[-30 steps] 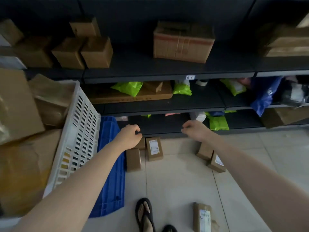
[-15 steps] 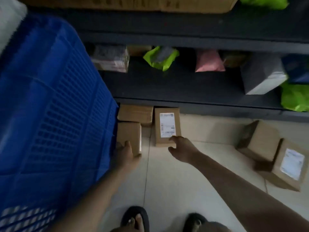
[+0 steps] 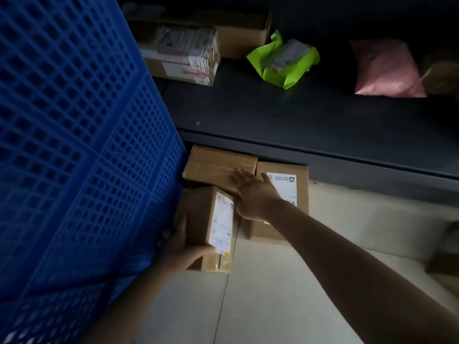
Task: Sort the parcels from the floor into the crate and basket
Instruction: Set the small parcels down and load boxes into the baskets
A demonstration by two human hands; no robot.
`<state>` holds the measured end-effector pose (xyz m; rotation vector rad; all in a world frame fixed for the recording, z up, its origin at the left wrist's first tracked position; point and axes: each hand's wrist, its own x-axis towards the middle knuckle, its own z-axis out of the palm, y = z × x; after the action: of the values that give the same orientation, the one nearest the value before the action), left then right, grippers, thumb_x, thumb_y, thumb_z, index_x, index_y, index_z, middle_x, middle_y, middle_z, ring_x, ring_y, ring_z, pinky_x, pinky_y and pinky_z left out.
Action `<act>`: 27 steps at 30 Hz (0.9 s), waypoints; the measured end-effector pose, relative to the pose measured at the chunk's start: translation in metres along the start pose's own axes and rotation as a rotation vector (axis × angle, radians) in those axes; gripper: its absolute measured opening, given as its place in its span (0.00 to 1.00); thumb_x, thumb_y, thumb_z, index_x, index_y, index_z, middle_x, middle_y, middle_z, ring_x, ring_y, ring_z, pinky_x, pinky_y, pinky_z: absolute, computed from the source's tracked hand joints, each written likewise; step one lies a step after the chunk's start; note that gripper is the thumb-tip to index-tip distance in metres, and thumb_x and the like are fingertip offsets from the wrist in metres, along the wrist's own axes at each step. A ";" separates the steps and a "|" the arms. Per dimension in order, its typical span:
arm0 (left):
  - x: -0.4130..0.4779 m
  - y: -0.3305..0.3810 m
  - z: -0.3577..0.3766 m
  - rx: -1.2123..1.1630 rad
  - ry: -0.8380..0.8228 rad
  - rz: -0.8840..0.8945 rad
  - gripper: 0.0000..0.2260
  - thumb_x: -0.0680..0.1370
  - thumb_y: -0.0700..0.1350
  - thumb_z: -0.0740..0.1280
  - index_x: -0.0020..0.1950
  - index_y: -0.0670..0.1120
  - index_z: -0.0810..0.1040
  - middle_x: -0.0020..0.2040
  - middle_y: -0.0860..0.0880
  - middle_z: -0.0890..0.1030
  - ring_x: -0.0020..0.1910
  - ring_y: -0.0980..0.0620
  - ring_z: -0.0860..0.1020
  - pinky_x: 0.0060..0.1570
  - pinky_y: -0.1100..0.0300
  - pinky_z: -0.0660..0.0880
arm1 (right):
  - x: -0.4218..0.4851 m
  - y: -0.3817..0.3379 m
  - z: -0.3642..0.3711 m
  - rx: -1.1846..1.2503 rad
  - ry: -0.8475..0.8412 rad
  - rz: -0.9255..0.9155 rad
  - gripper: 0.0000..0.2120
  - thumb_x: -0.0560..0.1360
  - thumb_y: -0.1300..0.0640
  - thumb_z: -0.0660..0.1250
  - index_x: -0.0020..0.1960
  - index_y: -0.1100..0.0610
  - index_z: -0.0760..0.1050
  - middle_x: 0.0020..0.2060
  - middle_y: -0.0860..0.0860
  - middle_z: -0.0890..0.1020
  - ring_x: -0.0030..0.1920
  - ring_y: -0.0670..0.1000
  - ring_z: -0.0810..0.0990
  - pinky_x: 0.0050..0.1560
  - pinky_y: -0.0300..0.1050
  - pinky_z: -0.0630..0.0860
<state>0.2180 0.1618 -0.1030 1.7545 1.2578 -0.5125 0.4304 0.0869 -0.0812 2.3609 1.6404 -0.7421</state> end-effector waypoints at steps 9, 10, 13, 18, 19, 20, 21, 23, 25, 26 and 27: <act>-0.035 -0.036 0.014 -1.441 -0.573 0.347 0.30 0.79 0.44 0.31 0.71 0.31 0.59 0.71 0.32 0.65 0.72 0.37 0.62 0.71 0.45 0.55 | -0.105 0.022 0.030 0.124 0.144 0.187 0.19 0.78 0.48 0.58 0.67 0.52 0.69 0.53 0.50 0.78 0.57 0.52 0.74 0.60 0.44 0.69; -0.035 -0.028 0.018 -1.465 -0.610 0.403 0.33 0.77 0.44 0.28 0.72 0.30 0.58 0.71 0.32 0.64 0.72 0.36 0.62 0.71 0.45 0.54 | -0.113 0.028 0.034 0.074 0.135 0.224 0.24 0.78 0.43 0.57 0.71 0.52 0.66 0.59 0.52 0.77 0.62 0.54 0.72 0.66 0.48 0.66; -0.022 -0.019 0.025 -1.436 -0.436 0.385 0.31 0.79 0.44 0.31 0.71 0.33 0.63 0.68 0.34 0.70 0.68 0.39 0.68 0.68 0.46 0.60 | -0.121 0.044 0.048 -0.008 0.044 0.278 0.48 0.69 0.27 0.56 0.78 0.51 0.42 0.76 0.59 0.52 0.75 0.60 0.53 0.74 0.59 0.51; 0.010 0.004 0.046 -0.898 0.069 -0.070 0.11 0.81 0.41 0.57 0.58 0.46 0.77 0.42 0.45 0.82 0.40 0.45 0.80 0.40 0.54 0.74 | -0.111 0.056 0.069 0.121 0.095 0.329 0.52 0.69 0.34 0.66 0.76 0.45 0.33 0.76 0.59 0.40 0.76 0.64 0.42 0.73 0.65 0.50; 0.012 0.010 0.049 -0.910 0.097 -0.045 0.09 0.81 0.45 0.59 0.55 0.48 0.78 0.41 0.46 0.82 0.41 0.46 0.79 0.40 0.54 0.73 | -0.111 0.060 0.068 0.187 0.165 0.402 0.47 0.70 0.35 0.66 0.76 0.42 0.39 0.76 0.58 0.46 0.75 0.63 0.48 0.72 0.64 0.55; 0.013 0.018 0.051 -0.945 0.074 -0.031 0.11 0.81 0.50 0.59 0.53 0.49 0.79 0.41 0.47 0.82 0.42 0.46 0.78 0.41 0.54 0.72 | -0.112 0.067 0.068 0.265 0.207 0.486 0.45 0.69 0.35 0.66 0.76 0.39 0.41 0.74 0.57 0.49 0.73 0.63 0.51 0.71 0.63 0.58; 0.013 0.022 0.052 -0.940 0.032 -0.019 0.13 0.80 0.54 0.58 0.53 0.49 0.79 0.42 0.49 0.82 0.44 0.47 0.78 0.42 0.55 0.71 | -0.113 0.075 0.069 0.338 0.223 0.558 0.46 0.69 0.35 0.67 0.75 0.37 0.41 0.74 0.57 0.48 0.73 0.64 0.52 0.70 0.63 0.58; 0.011 0.032 0.056 -0.688 -0.061 0.086 0.11 0.79 0.55 0.61 0.59 0.54 0.73 0.49 0.54 0.79 0.49 0.51 0.77 0.45 0.56 0.72 | -0.113 0.093 0.076 0.445 0.192 0.635 0.49 0.68 0.39 0.71 0.74 0.35 0.38 0.73 0.56 0.51 0.72 0.63 0.56 0.69 0.62 0.60; 0.014 0.033 0.062 -0.421 -0.075 0.167 0.20 0.78 0.50 0.65 0.69 0.53 0.66 0.59 0.53 0.76 0.57 0.51 0.76 0.50 0.56 0.72 | -0.118 0.113 0.076 0.903 0.214 0.616 0.49 0.66 0.47 0.76 0.75 0.36 0.47 0.68 0.54 0.64 0.67 0.59 0.66 0.64 0.58 0.69; 0.015 0.035 0.065 -0.367 -0.062 0.178 0.23 0.78 0.48 0.66 0.72 0.51 0.64 0.62 0.50 0.76 0.60 0.49 0.75 0.52 0.55 0.73 | -0.124 0.119 0.075 1.251 0.246 0.547 0.47 0.64 0.52 0.77 0.75 0.39 0.55 0.64 0.52 0.71 0.64 0.57 0.72 0.60 0.55 0.74; 0.015 0.037 0.069 -0.316 -0.024 0.183 0.25 0.78 0.47 0.65 0.74 0.48 0.63 0.65 0.47 0.75 0.63 0.47 0.74 0.55 0.54 0.72 | -0.132 0.123 0.074 1.564 0.278 0.462 0.44 0.61 0.55 0.78 0.73 0.44 0.63 0.60 0.52 0.77 0.60 0.57 0.76 0.54 0.51 0.77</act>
<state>0.2685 0.1088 -0.1344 1.5697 1.0827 -0.2144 0.4851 -0.0999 -0.0974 3.6230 0.2317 -2.1345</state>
